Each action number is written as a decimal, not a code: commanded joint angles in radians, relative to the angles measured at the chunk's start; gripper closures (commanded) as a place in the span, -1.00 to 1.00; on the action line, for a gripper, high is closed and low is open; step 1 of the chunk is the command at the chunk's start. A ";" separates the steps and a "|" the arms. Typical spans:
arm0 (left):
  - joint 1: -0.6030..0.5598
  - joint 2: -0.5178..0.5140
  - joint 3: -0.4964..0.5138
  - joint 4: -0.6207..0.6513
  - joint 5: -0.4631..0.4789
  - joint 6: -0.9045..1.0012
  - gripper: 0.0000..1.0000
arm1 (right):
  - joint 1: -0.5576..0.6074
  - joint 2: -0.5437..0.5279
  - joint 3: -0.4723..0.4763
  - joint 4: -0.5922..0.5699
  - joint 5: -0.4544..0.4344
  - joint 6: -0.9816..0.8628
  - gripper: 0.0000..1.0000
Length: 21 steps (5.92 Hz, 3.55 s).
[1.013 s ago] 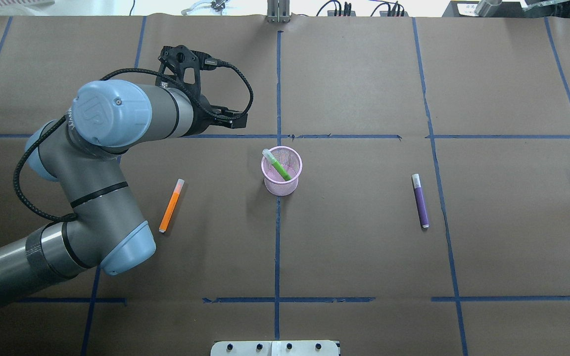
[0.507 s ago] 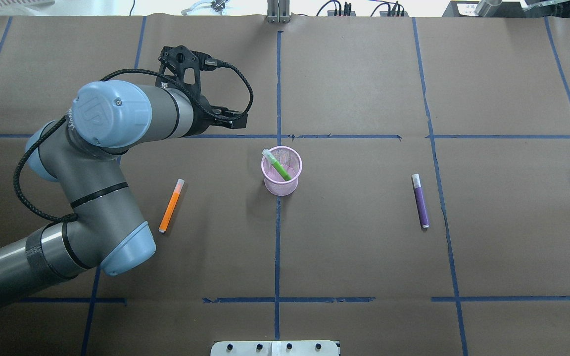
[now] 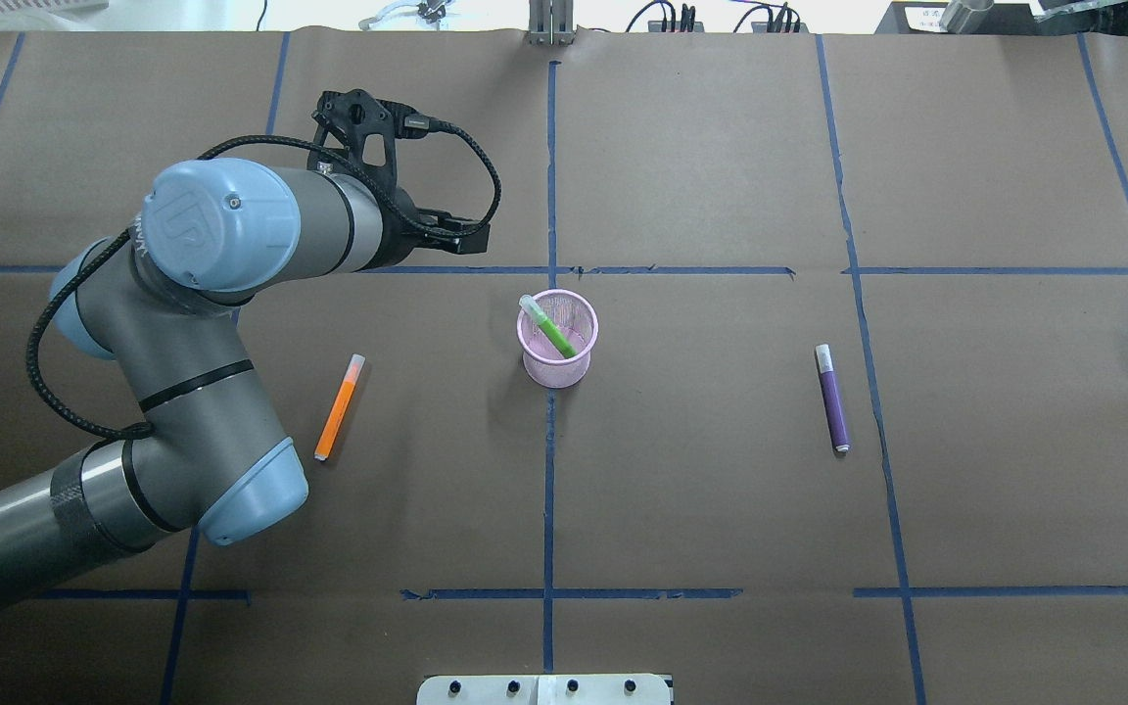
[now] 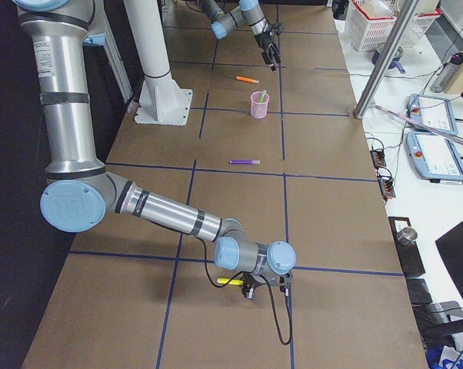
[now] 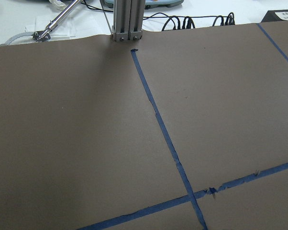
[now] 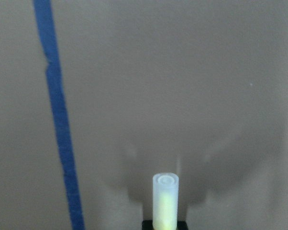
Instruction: Collect pens into pen holder
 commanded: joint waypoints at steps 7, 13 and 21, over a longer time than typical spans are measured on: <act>0.003 0.017 -0.015 -0.008 0.002 0.005 -0.80 | -0.433 0.278 0.807 0.005 -0.283 0.825 1.00; 0.001 0.074 0.005 -0.121 0.002 0.006 -0.80 | -0.917 0.560 0.753 -0.003 -1.046 1.302 1.00; 0.003 0.076 0.008 -0.121 0.002 0.008 -0.80 | -1.046 0.620 0.581 0.006 -1.381 1.387 -0.97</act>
